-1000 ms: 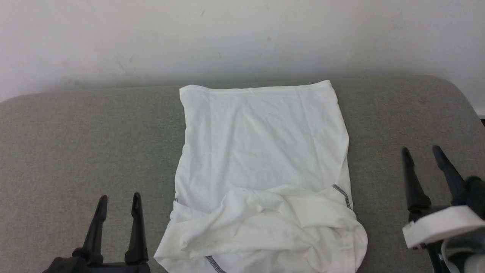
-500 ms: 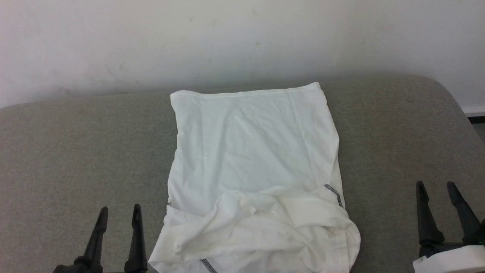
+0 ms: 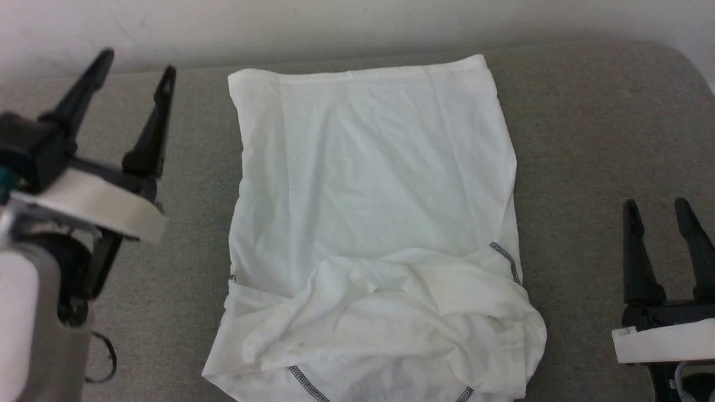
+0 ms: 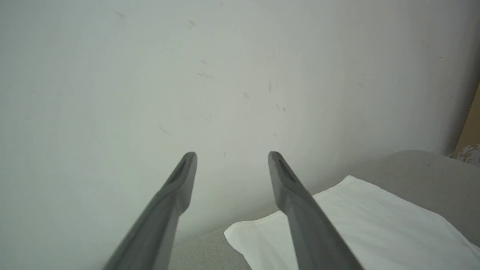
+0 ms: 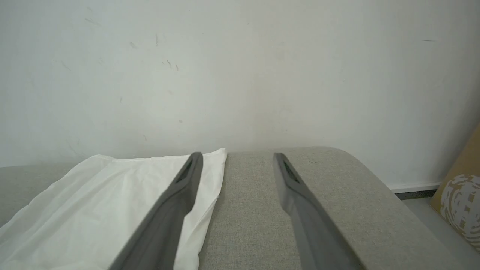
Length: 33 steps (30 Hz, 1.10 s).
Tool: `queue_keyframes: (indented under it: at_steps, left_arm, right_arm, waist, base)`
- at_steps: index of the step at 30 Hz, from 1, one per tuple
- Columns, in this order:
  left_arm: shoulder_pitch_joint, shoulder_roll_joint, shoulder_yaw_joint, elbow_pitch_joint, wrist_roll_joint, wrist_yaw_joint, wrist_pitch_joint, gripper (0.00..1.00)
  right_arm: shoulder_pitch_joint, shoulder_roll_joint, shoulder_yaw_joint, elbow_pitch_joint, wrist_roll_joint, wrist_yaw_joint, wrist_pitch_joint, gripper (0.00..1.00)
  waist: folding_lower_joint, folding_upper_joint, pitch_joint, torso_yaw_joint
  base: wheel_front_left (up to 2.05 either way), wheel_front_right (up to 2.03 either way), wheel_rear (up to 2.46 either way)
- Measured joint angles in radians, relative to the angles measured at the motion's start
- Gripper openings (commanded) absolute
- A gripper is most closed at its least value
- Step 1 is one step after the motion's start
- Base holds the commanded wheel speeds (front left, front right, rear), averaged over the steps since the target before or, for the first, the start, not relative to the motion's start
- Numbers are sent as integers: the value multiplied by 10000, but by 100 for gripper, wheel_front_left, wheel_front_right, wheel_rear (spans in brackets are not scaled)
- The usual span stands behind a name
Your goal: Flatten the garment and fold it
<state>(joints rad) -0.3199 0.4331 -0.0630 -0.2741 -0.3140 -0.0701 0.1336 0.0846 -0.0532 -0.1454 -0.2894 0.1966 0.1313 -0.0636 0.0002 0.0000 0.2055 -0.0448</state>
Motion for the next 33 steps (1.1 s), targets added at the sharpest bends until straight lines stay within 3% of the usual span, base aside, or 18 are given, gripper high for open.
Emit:
queue_keyframes:
  at_steps: [6,14,25,33]
  left_arm:
    - [-3508,418,-585,1409,-715,-385,1557,100]
    - [-6019,823,-1417,3795,-1390,-522,3085,100]
    - [-7584,1413,-2090,5639,-1718,-529,4911,100]
    - [-7903,1442,-2136,6314,-1875,-525,5177,100]
  right_arm:
    - [-777,2,259,-161,-50,0,-140,100]
    - [-1355,4,581,-23,-65,0,-253,100]
    - [-1651,6,742,-128,-111,0,-171,100]
    - [-1680,6,752,-163,-79,0,-174,100]
  waist:
    - [2,0,1218,-52]
    - [2,0,2695,-202]
    - [-1,0,4205,-704]
    - [-2,0,4918,-1122]
  base:
    - [0,0,0]
    - [0,0,0]
    - [0,0,0]
    - [0,0,0]
